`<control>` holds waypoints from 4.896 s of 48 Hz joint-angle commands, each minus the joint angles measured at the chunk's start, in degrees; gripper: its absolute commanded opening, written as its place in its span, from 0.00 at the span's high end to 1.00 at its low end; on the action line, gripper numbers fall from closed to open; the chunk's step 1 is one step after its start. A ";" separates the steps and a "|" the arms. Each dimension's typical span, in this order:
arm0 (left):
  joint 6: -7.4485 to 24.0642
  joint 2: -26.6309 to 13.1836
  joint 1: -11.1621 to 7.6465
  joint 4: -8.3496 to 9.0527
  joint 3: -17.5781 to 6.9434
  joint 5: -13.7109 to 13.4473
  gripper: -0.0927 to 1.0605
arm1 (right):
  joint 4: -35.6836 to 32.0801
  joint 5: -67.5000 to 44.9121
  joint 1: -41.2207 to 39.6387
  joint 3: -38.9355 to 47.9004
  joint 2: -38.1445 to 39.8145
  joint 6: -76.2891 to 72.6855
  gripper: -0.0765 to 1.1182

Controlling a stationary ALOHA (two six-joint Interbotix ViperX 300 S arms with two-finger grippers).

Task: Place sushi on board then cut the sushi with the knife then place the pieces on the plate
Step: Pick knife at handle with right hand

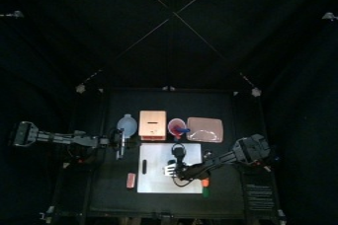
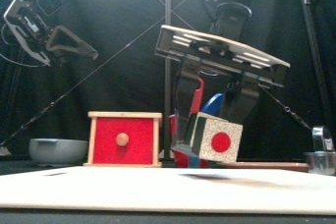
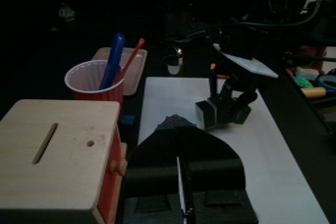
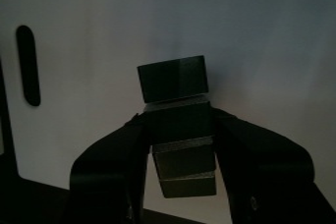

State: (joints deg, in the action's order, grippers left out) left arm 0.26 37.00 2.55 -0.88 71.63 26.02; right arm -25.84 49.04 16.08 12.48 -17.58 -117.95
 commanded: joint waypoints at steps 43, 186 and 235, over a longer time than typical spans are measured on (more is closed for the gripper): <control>0.18 0.26 0.18 0.88 -0.44 0.00 0.95 | -1.41 8.17 -0.70 -3.52 2.29 0.70 0.24; 0.00 0.44 4.04 -2.11 -1.76 0.35 0.95 | 21.18 14.68 -24.96 -11.07 21.88 103.27 0.24; 0.09 0.44 4.04 -2.11 0.70 0.09 0.95 | 18.02 41.40 -24.35 -34.80 -2.46 112.41 0.24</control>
State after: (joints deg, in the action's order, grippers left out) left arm 0.26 37.53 6.50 -2.90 73.04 25.84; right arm -7.38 89.91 -8.26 -20.48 -21.45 -5.63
